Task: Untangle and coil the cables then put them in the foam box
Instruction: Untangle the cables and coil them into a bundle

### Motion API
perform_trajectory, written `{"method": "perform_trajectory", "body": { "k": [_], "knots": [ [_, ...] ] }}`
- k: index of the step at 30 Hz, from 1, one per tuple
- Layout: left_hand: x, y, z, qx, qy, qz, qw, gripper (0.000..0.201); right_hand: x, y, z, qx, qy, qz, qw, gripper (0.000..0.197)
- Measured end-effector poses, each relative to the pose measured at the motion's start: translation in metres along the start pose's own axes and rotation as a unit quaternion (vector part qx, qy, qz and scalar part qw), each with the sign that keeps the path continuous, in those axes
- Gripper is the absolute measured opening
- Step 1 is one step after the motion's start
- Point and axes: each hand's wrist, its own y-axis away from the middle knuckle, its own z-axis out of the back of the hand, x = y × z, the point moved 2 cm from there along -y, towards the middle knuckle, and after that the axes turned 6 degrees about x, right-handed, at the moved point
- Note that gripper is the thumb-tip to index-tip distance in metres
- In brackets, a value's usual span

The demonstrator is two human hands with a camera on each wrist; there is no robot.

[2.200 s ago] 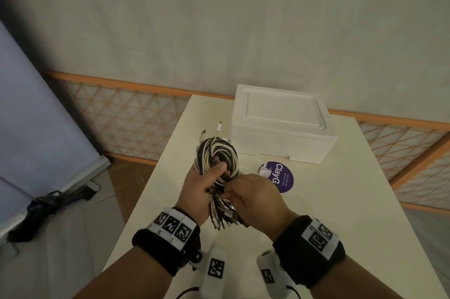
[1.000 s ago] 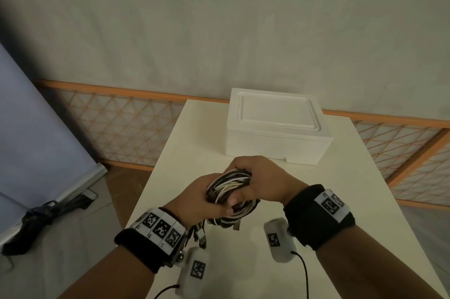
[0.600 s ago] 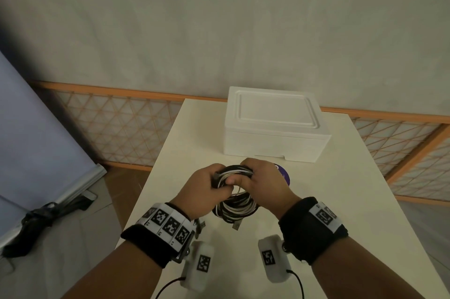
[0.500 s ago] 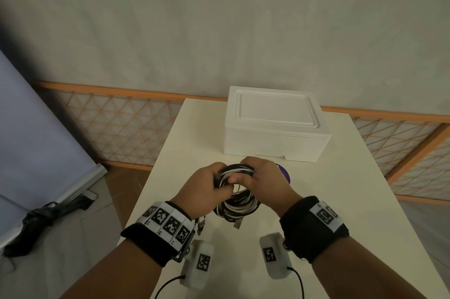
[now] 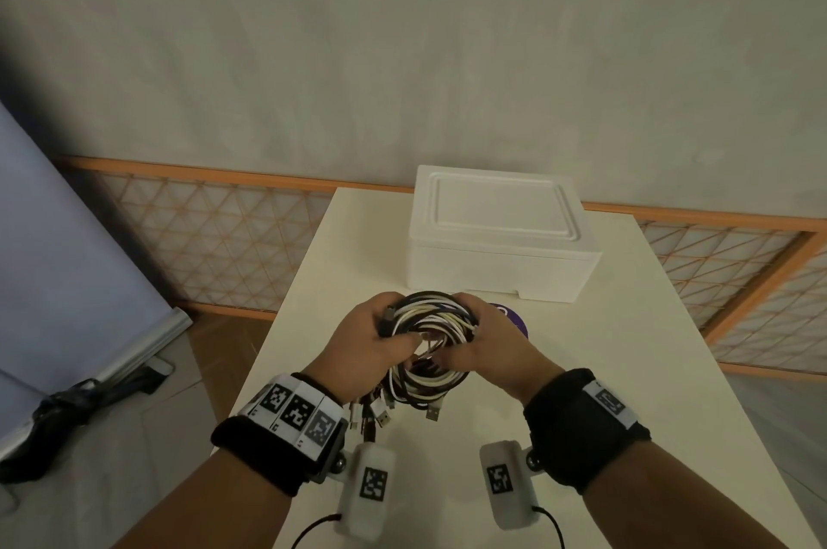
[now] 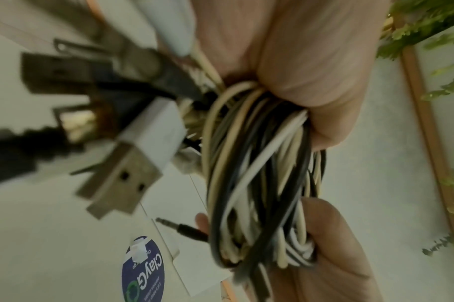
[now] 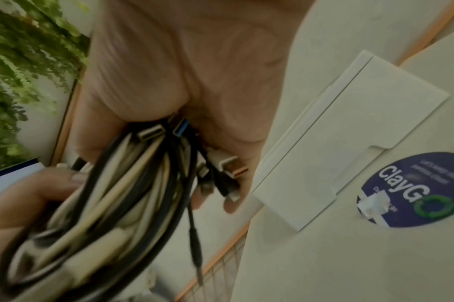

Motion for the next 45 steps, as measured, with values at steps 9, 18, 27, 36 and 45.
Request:
{"method": "perform_trajectory", "body": {
  "k": [9,18,27,36,45],
  "knots": [
    [0.001,0.002,-0.007,-0.029,-0.053,0.011,0.998,0.023,0.001,-0.009,0.001,-0.128,0.046,0.009,0.991,0.019],
    [-0.004,0.0,-0.013,-0.117,-0.021,0.007,0.993,0.012,-0.001,-0.011,-0.004,-0.144,-0.289,0.006,0.946,0.072],
    [0.009,-0.007,-0.013,-0.148,0.029,0.044,0.988,0.013,-0.016,0.0,-0.027,-0.105,-0.271,-0.074,0.954,0.023],
    [0.018,-0.011,-0.029,-0.132,0.132,0.109,0.976,0.033,-0.008,-0.011,-0.01,-0.217,-0.149,-0.053,0.963,0.018],
    [0.011,-0.01,-0.009,-0.154,-0.049,0.051,0.986,0.011,-0.015,-0.005,-0.027,-0.07,-0.338,-0.081,0.935,0.031]
  ]
}}
